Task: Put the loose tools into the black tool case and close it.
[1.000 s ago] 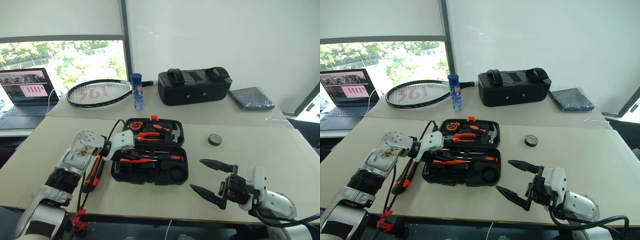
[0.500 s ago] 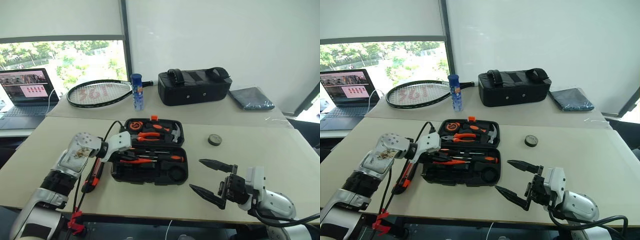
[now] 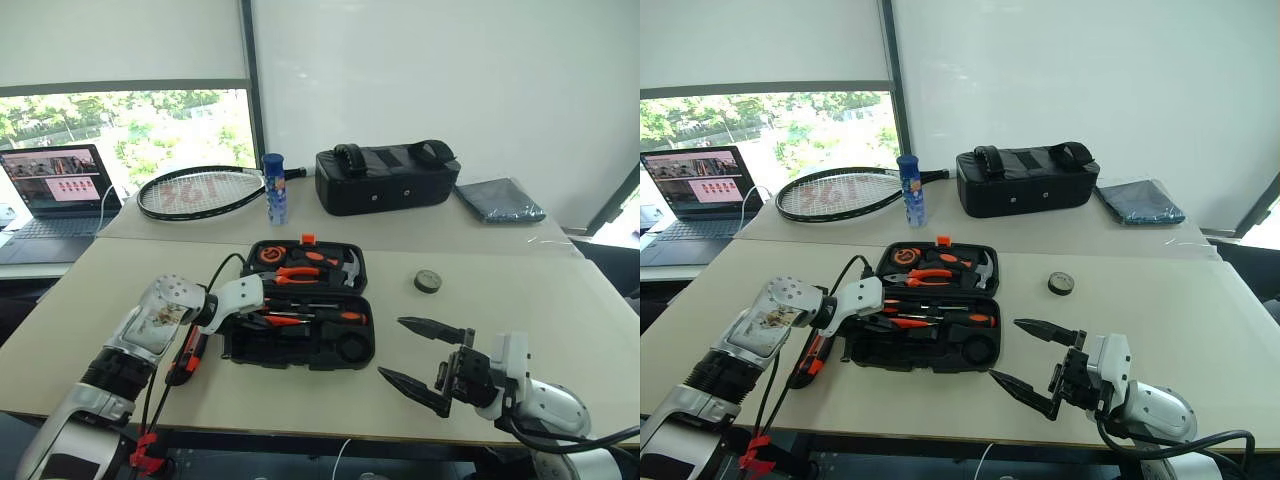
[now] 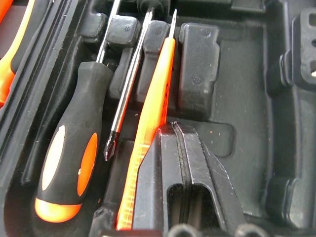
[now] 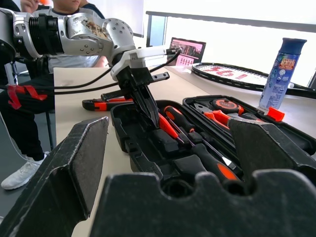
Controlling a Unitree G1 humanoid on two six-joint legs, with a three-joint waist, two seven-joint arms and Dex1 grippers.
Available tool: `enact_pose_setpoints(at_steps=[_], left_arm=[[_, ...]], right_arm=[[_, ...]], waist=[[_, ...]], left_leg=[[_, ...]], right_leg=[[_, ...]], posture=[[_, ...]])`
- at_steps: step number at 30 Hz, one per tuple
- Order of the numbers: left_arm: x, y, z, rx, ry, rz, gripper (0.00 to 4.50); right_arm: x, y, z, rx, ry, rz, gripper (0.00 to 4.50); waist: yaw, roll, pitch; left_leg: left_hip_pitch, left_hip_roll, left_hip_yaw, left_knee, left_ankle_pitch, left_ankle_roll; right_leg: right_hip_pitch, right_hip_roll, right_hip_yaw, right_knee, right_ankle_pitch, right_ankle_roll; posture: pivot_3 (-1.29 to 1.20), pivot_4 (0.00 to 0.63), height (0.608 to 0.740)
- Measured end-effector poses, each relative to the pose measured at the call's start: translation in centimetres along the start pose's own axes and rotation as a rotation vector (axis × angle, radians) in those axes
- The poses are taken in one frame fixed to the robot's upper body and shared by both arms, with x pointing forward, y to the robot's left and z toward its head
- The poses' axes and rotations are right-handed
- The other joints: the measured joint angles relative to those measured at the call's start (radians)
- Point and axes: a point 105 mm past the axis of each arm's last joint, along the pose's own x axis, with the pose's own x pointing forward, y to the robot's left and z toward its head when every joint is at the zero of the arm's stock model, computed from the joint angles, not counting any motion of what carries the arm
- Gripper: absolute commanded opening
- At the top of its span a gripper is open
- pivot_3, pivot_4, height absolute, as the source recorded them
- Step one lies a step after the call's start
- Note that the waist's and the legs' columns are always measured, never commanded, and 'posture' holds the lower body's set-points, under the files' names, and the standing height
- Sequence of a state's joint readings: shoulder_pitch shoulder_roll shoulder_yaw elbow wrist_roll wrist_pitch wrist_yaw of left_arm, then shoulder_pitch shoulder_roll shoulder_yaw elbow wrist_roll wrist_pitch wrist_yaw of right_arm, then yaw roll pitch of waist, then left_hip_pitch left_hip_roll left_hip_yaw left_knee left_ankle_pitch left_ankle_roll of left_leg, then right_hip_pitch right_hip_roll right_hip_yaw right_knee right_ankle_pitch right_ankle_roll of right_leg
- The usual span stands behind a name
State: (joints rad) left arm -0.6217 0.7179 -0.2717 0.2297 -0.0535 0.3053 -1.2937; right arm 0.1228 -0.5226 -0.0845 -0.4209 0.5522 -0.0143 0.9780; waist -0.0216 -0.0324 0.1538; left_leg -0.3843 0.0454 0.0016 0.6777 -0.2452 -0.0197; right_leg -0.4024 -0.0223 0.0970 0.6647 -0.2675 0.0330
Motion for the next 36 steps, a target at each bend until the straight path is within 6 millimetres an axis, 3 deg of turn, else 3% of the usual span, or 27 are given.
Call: enact_pose_setpoints(at_steps=[3, 10, 21, 36], left_arm=[[-0.1, -0.9, 0.3, -0.032, -0.036, -0.061, 0.01], [-0.7, 0.3, 0.8, -0.019, -0.078, 0.005, 0.01], [-0.2, 0.5, 1.2, 0.006, -0.11, 0.024, 0.01], [-0.6, 1.6, 0.2, -0.029, -0.074, 0.103, 0.01]], right_arm=[[0.0, 0.0, 0.0, 0.001, 0.001, 0.0, 4.5], [0.0, 0.0, 0.0, 0.001, 0.0, -0.001, 4.5], [0.2, 0.1, 0.0, 0.004, -0.004, 0.006, 4.5], [0.2, 0.2, -0.1, 0.007, -0.003, 0.007, 4.5]], waist=[[-0.002, 0.0, 0.0], [0.004, -0.001, 0.001], [0.004, -0.001, 0.001], [0.002, -0.001, 0.001]], left_leg=[[-0.003, 0.0, 0.0, -0.001, 0.0, 0.0], [-0.004, 0.0, -0.001, 0.0, 0.0, 0.001], [-0.004, 0.0, -0.001, 0.0, 0.0, 0.001], [-0.004, 0.0, 0.0, 0.0, 0.0, 0.001]], right_leg=[[-0.003, 0.0, 0.0, 0.0, 0.0, 0.0], [-0.003, 0.0, -0.001, -0.001, 0.0, -0.001], [-0.003, 0.0, -0.001, -0.001, 0.0, 0.0], [-0.003, 0.0, 0.0, -0.001, 0.0, 0.0]], posture=[[0.0, 0.15, 0.74], [0.0, 0.15, 0.74], [0.0, 0.15, 0.74], [0.0, 0.15, 0.74]])
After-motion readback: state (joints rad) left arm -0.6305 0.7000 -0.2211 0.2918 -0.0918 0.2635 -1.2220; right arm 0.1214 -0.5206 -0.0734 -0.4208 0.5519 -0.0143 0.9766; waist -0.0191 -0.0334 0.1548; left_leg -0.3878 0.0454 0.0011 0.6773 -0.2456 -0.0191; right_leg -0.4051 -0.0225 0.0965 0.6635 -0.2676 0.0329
